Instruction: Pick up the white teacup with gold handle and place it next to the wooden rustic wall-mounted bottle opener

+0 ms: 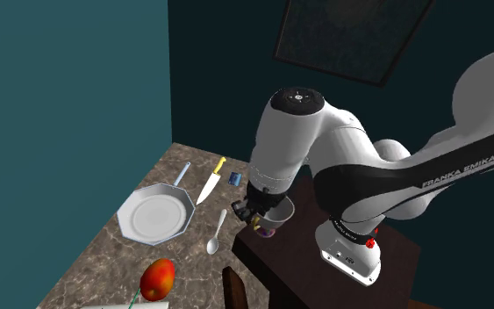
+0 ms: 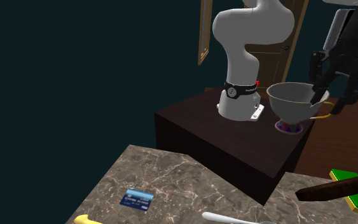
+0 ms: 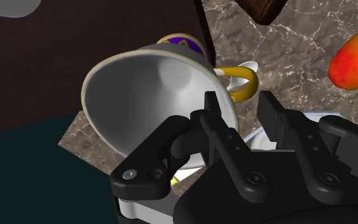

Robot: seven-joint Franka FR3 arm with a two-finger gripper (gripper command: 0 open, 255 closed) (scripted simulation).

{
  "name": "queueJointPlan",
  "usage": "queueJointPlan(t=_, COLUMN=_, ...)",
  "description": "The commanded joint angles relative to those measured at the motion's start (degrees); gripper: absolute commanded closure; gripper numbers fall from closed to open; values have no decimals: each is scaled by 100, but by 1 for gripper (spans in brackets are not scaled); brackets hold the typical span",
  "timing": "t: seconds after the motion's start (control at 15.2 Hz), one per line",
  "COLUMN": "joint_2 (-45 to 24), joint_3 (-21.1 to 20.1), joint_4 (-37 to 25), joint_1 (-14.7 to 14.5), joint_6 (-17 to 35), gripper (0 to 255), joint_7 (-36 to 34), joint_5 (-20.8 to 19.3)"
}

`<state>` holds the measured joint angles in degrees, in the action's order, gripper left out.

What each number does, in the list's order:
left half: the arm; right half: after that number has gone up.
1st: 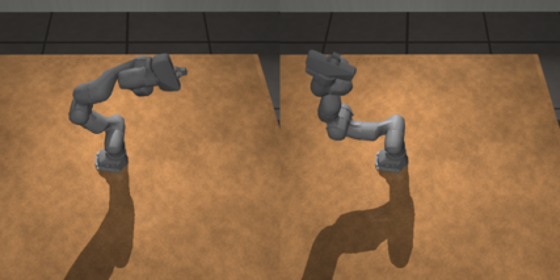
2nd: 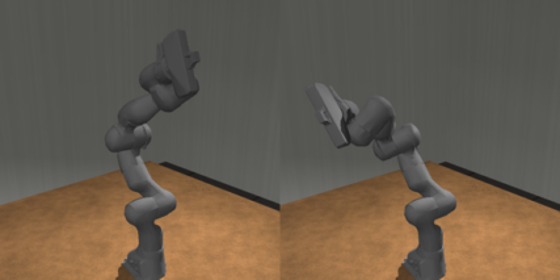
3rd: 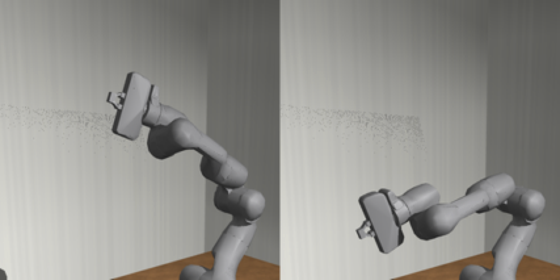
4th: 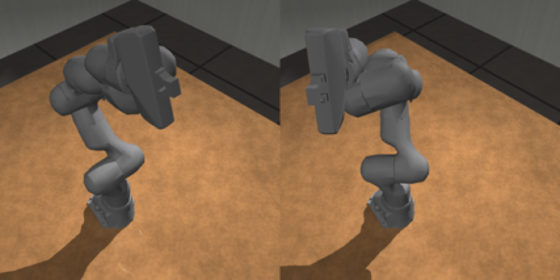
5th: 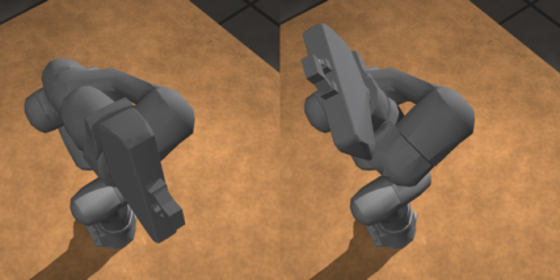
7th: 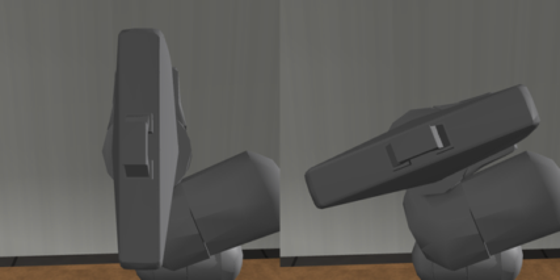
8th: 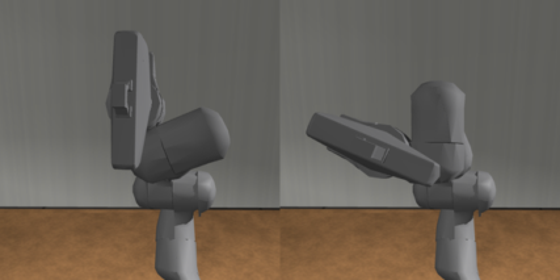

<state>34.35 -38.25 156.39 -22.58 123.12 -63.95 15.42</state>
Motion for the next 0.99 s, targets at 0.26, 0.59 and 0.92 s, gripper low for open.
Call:
queueJointPlan(t=0.26, joint_2=-415, joint_3=-798, joint_4=-594, joint_1=-173, joint_6=-128, gripper=255, joint_7=-955, joint_5=183)
queueJointPlan(t=0.59, joint_2=-978, joint_3=-1596, joint_4=-1252, joint_1=-49, joint_6=-167, gripper=255, joint_7=-1834, joint_5=84)
queueJointPlan(t=0.92, joint_2=-1786, joint_3=-2623, joint_4=-2034, joint_1=391, joint_6=-188, gripper=255, joint_7=-2884, joint_5=-390)
